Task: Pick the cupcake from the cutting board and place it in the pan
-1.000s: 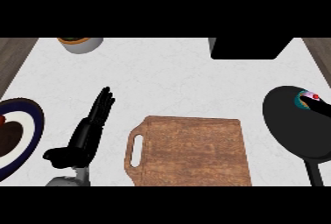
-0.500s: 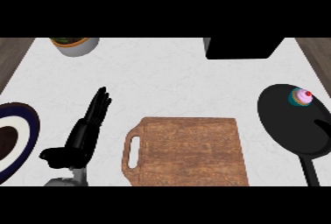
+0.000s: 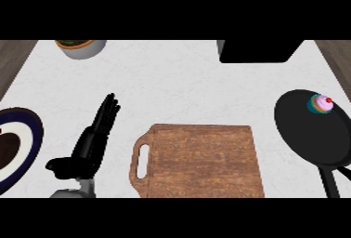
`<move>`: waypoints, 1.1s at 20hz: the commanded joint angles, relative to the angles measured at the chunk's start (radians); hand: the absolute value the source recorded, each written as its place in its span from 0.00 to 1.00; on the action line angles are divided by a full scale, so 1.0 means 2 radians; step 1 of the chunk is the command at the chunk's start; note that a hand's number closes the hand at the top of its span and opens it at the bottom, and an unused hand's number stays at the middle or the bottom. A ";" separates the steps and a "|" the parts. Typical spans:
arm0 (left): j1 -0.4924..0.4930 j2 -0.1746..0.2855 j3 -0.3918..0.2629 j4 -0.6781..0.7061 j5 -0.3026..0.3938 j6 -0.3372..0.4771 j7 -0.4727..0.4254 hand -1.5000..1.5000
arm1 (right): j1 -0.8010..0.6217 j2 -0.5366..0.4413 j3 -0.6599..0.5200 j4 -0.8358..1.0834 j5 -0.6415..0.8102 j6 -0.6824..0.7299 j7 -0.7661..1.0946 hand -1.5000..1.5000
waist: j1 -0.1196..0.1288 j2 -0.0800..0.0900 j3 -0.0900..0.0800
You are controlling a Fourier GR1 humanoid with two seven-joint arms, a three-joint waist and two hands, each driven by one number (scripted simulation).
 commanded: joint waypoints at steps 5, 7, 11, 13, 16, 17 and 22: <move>-0.002 -0.026 -0.008 0.036 -0.022 0.005 -0.040 0.50 | 0.066 0.033 0.020 -0.086 0.013 -0.003 0.014 0.00 | 0.003 0.001 0.000; 0.022 -0.005 0.004 -0.006 -0.008 -0.011 -0.014 0.50 | 0.086 0.061 0.033 -0.099 0.023 -0.006 -0.005 0.00 | 0.004 0.001 0.000; 0.014 0.003 0.013 -0.026 -0.002 -0.016 0.011 0.50 | 0.111 0.062 0.026 -0.111 0.037 -0.011 -0.003 0.00 | 0.004 0.001 0.000; -0.016 -0.008 0.014 -0.018 -0.006 -0.009 0.030 0.50 | 0.113 0.042 0.010 -0.139 0.024 0.001 0.029 0.00 | 0.003 0.001 0.000; -0.012 -0.027 -0.002 0.031 -0.021 0.010 -0.017 0.50 | 0.096 0.045 0.016 -0.114 0.042 -0.011 0.028 0.00 | 0.003 0.001 0.000; -0.029 -0.004 0.025 0.004 -0.005 -0.016 0.020 0.50 | 0.117 0.066 0.026 -0.134 0.056 -0.021 0.026 0.00 | 0.003 0.001 0.000; -0.014 -0.014 0.014 -0.012 -0.015 -0.009 0.024 0.50 | 0.108 0.046 0.015 -0.151 0.065 -0.023 0.042 0.00 | 0.003 0.001 0.000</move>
